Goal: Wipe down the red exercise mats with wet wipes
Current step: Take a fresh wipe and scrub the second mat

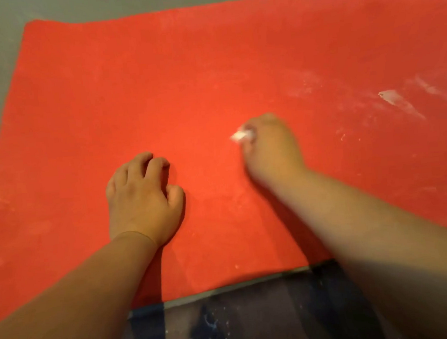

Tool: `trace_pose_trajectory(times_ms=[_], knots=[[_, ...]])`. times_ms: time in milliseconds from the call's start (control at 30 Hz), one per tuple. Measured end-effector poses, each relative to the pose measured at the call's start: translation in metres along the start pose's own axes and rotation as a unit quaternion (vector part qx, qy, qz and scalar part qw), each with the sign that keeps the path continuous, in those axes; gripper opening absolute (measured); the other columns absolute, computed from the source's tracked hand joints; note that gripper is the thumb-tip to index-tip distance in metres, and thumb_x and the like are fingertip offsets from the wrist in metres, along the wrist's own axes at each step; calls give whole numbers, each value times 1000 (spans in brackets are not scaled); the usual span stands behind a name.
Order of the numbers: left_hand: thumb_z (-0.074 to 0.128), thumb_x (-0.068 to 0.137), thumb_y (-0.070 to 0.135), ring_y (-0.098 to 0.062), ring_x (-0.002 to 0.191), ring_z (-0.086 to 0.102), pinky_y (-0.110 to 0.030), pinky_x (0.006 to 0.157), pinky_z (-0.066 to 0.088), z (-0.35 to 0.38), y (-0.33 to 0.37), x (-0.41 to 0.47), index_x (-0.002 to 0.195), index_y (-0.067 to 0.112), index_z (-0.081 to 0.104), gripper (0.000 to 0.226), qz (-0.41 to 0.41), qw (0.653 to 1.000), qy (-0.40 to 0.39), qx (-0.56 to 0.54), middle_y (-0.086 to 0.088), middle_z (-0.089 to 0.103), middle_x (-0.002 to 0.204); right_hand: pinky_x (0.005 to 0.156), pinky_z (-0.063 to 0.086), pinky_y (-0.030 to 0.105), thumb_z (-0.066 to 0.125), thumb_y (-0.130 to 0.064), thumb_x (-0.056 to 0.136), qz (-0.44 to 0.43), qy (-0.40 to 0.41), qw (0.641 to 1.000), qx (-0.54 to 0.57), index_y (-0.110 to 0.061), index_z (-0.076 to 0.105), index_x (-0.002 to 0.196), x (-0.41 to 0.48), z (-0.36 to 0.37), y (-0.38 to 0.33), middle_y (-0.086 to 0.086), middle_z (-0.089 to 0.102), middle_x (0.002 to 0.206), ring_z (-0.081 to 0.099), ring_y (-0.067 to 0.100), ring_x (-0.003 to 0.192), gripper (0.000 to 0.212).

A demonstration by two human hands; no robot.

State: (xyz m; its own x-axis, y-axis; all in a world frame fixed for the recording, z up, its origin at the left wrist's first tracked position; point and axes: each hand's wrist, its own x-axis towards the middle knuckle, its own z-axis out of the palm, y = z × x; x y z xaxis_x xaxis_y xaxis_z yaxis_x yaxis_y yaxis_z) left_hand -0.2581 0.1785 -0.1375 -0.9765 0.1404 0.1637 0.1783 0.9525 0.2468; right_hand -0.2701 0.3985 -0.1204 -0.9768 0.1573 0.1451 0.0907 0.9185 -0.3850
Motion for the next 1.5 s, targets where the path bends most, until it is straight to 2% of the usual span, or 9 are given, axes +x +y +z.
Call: trace_pose_trajectory(times_ms=[133, 300, 367, 600, 833, 1033, 1267, 1333, 1500], knots=[[45, 73, 32, -32, 116, 45, -45, 101, 33, 2, -1, -1, 114, 20, 61, 45, -2, 1000, 10, -6, -6, 53, 130, 85, 43, 34, 58, -24, 90, -223, -99, 969, 32, -16, 70, 103, -19, -4, -8, 8, 62, 94, 57, 26, 94, 19], [40, 73, 35, -34, 113, 47, -46, 99, 37, 2, -1, 1, 113, 18, 62, 48, 3, 1000, 17, -6, -7, 55, 128, 80, 42, 38, 52, -26, 90, 132, 63, 988, -54, -6, 63, 100, 12, -37, 84, 19, 64, 100, 57, 37, 97, 25], [38, 73, 37, -34, 113, 48, -46, 98, 37, 1, 0, 1, 112, 17, 62, 50, 6, 1000, 18, -3, -8, 55, 128, 75, 44, 40, 49, -27, 93, 161, 74, 982, -58, -4, 61, 97, -3, -31, 64, 22, 65, 97, 59, 39, 92, 26], [42, 74, 33, -34, 115, 46, -46, 98, 36, 2, 1, 1, 112, 18, 61, 45, 2, 1000, 26, -9, -7, 54, 127, 61, 39, 34, 51, -30, 91, -196, -113, 974, 19, -17, 57, 84, -73, -15, -18, 12, 65, 79, 57, 31, 78, 16], [44, 73, 31, -34, 113, 46, -47, 97, 36, 3, 2, 2, 111, 18, 61, 43, 1, 1000, 29, -11, -6, 55, 125, 71, 47, 39, 44, -24, 93, 207, 20, 972, -106, -6, 53, 103, -32, -48, 78, 24, 65, 97, 62, 41, 93, 22], [44, 74, 30, -33, 113, 46, -45, 97, 37, 4, 1, 2, 111, 18, 61, 43, 2, 1000, 27, -11, -6, 55, 125, 60, 35, 35, 47, -29, 95, -201, -113, 973, 14, -16, 53, 89, -61, -3, -26, 14, 65, 78, 59, 34, 74, 15], [45, 73, 29, -33, 114, 46, -44, 97, 36, 2, 1, 2, 111, 17, 62, 43, -1, 1000, 15, -12, -7, 54, 127, 74, 47, 42, 46, -27, 93, 208, 56, 975, -61, -7, 52, 103, -4, -35, 75, 24, 65, 96, 61, 41, 91, 23], [44, 73, 30, -33, 115, 46, -44, 98, 35, 0, 1, 2, 112, 17, 62, 45, -2, 1000, 10, -8, -8, 54, 128, 73, 47, 40, 42, -29, 95, 155, 12, 987, -40, -10, 50, 106, -7, -14, 35, 22, 66, 96, 62, 39, 91, 23], [44, 73, 30, -32, 116, 46, -43, 99, 34, 1, 0, 3, 112, 17, 61, 44, -3, 1000, 3, -8, -7, 54, 128, 61, 45, 36, 57, -32, 89, -261, -81, 962, 2, -16, 58, 88, -40, 4, -39, 12, 65, 73, 62, 31, 69, 16]])
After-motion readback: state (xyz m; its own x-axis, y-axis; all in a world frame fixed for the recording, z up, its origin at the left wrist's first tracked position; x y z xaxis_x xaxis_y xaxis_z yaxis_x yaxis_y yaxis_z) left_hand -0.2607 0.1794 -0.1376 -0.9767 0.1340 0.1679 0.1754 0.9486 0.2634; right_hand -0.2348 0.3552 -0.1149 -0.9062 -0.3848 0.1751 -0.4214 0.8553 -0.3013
